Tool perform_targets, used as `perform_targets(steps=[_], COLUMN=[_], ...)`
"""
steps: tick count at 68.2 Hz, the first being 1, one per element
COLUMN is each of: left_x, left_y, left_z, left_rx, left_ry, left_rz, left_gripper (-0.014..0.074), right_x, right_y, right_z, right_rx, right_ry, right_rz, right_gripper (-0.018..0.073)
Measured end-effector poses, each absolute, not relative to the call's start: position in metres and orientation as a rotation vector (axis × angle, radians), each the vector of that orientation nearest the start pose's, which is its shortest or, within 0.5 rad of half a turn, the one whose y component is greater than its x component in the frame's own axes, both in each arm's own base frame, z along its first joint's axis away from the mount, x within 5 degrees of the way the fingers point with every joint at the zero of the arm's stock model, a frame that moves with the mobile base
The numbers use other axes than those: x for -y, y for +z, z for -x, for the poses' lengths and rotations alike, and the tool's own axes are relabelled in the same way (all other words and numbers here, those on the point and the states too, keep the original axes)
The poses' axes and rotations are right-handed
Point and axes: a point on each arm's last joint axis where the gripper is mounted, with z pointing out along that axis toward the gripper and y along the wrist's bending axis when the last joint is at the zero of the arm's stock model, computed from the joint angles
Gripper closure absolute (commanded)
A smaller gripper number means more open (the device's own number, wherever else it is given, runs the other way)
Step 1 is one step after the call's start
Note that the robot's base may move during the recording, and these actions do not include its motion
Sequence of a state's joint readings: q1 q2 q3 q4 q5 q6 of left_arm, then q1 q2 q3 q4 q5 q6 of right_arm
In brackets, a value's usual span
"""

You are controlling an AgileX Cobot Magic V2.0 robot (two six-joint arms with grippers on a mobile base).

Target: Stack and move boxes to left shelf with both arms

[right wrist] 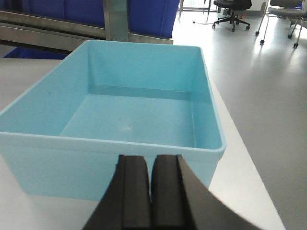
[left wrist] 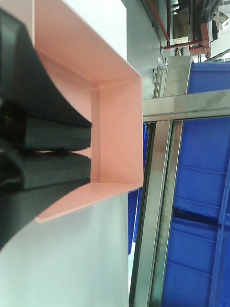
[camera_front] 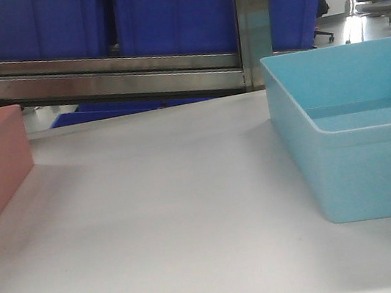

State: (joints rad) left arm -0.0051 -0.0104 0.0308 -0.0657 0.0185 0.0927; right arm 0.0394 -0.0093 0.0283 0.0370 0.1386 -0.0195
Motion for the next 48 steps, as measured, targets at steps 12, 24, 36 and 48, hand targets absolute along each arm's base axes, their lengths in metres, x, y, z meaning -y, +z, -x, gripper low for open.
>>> perform_targets(steps=[12, 24, 36, 48], left_x=[0.0, 0.0, 0.0, 0.0], left_y=[0.202, 0.202, 0.202, 0.213], left_z=[-0.057, -0.057, -0.057, -0.056], left_rx=[-1.522, -1.522, -1.522, -1.399], left_ry=[0.017, 0.017, 0.017, 0.023], left_rz=[-0.025, -0.025, -0.025, -0.017], left_gripper=[0.0599, 0.0599, 0.0599, 0.0599], right_x=[-0.003, -0.003, -0.003, -0.003], right_y=[0.192, 0.192, 0.192, 0.192], right_z=[-0.057, -0.057, -0.057, -0.057], right_rx=[-1.641, -1.641, -1.641, -1.641], right_ry=[0.047, 0.047, 0.047, 0.047], right_rz=[0.022, 0.022, 0.022, 0.022], right_gripper=[0.0505, 0.0505, 0.0505, 0.0505])
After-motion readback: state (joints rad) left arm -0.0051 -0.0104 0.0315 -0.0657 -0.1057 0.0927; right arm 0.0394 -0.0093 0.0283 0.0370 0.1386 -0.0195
